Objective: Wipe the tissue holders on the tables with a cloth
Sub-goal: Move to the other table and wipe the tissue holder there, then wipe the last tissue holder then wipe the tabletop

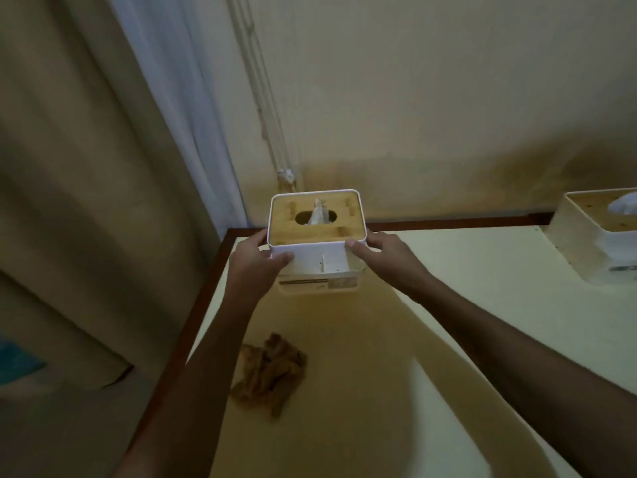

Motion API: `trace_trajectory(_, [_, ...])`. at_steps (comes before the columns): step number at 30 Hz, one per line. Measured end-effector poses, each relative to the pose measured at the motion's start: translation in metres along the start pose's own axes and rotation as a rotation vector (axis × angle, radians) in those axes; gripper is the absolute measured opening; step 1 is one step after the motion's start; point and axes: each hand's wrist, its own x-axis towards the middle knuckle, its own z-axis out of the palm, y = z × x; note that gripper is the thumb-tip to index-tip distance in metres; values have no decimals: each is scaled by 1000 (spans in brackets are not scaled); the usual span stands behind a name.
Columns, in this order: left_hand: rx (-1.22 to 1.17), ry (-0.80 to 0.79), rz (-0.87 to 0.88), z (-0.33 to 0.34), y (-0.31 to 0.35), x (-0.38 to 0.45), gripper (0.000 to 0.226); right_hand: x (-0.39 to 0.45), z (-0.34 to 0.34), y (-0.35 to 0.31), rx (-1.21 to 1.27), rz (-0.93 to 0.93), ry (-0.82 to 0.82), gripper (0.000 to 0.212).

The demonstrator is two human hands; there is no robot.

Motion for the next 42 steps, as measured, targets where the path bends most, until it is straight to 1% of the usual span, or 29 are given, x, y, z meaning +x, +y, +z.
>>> trace_trajectory(2, [62,4,-4,-22,-29,15,29,18,33,-6,9,-3,-57,42])
trace_trajectory(5, [147,23,7,-42,-67,29,25,38,75,-9,5,28,-83,44])
trace_trajectory(9, [130,44,-1,-52,-97,40,20,56,110,-9,-45,43,-99,44])
trace_trajectory(12, [113,27,1,-53,-107,44,18,66,121,-7,-58,45,-98,43])
trace_trajectory(18, [81,25,-8,-56,-116,48,27,71,130,-5,-16,76,-69,42])
trace_trajectory(22, [124,-7,-50,-55,-118,53,39,72,136,-8,8,141,-42,41])
trace_trajectory(25, [149,-22,-77,-56,-121,59,46,73,139,-11,6,177,-54,45])
trace_trajectory(29, [227,7,-119,-57,-121,63,50,75,137,-15,-63,183,-85,49])
trace_trajectory(32, [330,77,-109,-51,-116,57,49,71,129,-17,-127,204,-109,55])
trace_trajectory(35, [374,195,32,-43,-101,40,48,59,108,-12,-167,220,-113,56])
trace_trajectory(37, [435,230,140,-36,-88,27,52,44,86,-3,-176,221,-128,57])
trace_trajectory(39, [467,201,203,-24,-71,15,52,24,60,11,-185,214,-136,57])
trace_trajectory(42, [486,98,249,7,-35,-3,48,-11,7,31,-192,230,-105,51])
